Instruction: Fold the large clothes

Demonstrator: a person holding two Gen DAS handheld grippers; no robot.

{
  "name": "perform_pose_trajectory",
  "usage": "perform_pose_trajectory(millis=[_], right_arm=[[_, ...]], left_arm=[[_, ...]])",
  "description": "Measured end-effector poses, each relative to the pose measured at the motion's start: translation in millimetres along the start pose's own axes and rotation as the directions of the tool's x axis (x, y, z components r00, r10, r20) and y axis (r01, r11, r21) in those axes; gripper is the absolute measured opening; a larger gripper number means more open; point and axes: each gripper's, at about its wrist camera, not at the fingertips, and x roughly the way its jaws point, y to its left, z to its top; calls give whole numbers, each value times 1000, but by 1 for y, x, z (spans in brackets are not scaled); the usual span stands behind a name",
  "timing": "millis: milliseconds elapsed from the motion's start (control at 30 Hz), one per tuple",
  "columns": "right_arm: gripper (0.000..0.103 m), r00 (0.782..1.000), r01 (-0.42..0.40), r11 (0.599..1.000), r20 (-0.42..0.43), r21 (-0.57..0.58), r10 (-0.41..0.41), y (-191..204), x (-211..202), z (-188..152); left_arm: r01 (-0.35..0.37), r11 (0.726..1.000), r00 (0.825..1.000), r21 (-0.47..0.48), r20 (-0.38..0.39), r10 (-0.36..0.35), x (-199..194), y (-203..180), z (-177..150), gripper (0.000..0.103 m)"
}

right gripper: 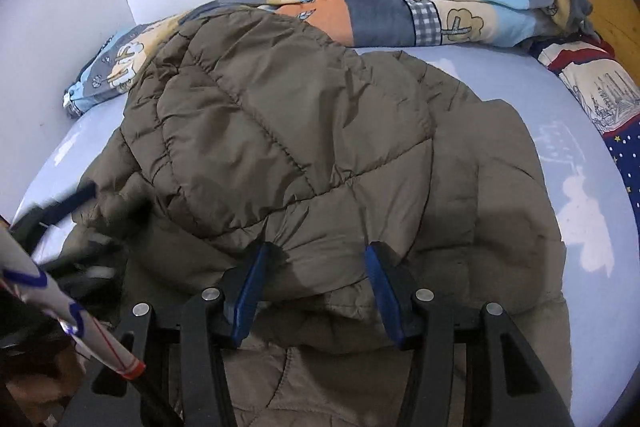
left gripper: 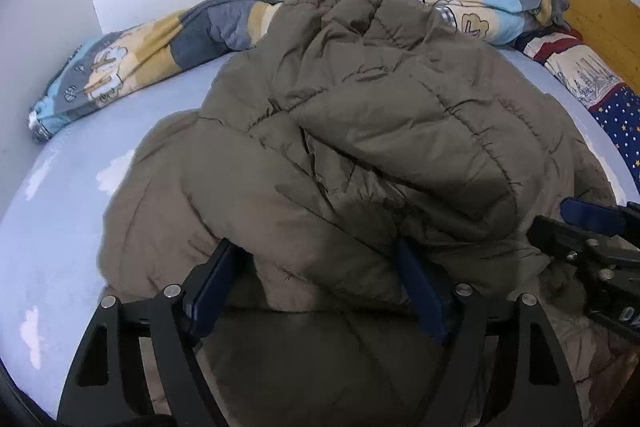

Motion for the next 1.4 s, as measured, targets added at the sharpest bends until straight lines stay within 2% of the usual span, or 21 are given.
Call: perform_pose_trajectory(millis=[100, 433, 533, 700, 800, 867, 1033, 1200, 1300, 1400], right_arm=[[56, 1000, -4, 1000, -13, 4, 4, -1, 1, 0], [56, 999, -31, 999, -34, 15, 32, -1, -19, 8], [56, 999, -39, 999, 1, 8, 39, 0, -36, 17], [56, 988, 5, 1000, 153, -5, -4, 1, -61, 28], [56, 986, -6, 1000, 165, -7, 8, 2, -52, 33], [56, 988, 21, 999, 156, -28, -16, 4, -42, 36], [56, 992, 27, 999, 123, -33, -22, 6, -19, 46], [56, 997, 80, 995, 23, -66, -79, 9, 24, 40], [56, 993, 118, 988, -1, -101, -119, 13, 39, 33], [56, 993, 104, 991, -39, -89, -107, 9, 47, 36]], left_arm=[[-18, 1000, 1000, 18, 16, 18, -2, -5, 0, 80], [3, 1000, 1000, 2, 29, -3, -11, 2, 0, 80], [8, 1000, 1000, -2, 30, -8, -12, 2, -2, 80], [4, 1000, 999, -2, 33, -4, -13, 2, -2, 80], [8, 1000, 999, -2, 31, -8, -12, 3, -2, 80], [8, 1000, 999, -2, 32, -8, -12, 2, -3, 80], [8, 1000, 999, 10, 36, -8, -13, 1, -5, 80], [6, 1000, 999, 18, 37, -6, -10, 0, -5, 80], [-5, 999, 999, 32, 38, 3, -9, -3, -5, 80], [5, 1000, 999, 23, 44, -6, -16, -1, -3, 80]])
